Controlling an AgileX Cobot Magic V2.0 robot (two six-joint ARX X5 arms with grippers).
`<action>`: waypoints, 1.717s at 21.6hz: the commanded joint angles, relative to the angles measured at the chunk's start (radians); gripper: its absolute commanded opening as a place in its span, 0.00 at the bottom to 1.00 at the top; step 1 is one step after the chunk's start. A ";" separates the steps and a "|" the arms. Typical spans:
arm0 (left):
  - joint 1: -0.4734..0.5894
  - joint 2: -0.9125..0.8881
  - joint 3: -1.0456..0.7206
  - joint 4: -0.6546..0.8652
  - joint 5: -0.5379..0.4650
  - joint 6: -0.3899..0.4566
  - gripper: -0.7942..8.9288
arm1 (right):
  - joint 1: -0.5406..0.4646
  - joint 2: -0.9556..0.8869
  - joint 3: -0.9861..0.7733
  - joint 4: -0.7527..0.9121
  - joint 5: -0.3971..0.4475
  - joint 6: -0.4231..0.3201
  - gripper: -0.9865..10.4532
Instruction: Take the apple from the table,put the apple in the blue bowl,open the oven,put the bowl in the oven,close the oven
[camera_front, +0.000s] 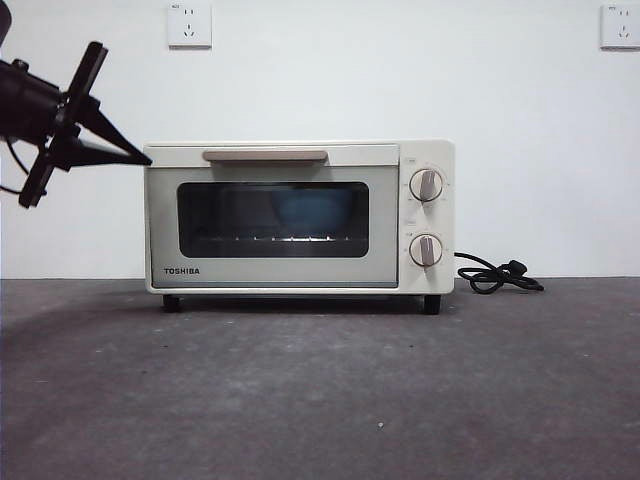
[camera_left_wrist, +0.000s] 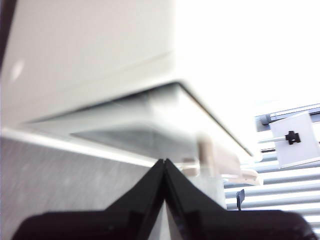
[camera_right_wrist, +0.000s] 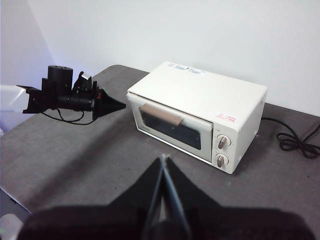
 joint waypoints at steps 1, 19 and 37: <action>-0.003 0.000 0.025 0.006 0.007 -0.006 0.07 | 0.001 -0.002 -0.008 -0.022 -0.003 0.011 0.08; -0.005 -0.116 0.074 -0.091 0.169 0.116 0.07 | 0.001 -0.002 -0.009 -0.023 0.001 0.011 0.09; -0.008 -0.649 0.074 -0.865 -0.153 0.801 0.08 | 0.001 0.006 -0.009 -0.023 0.031 0.006 0.09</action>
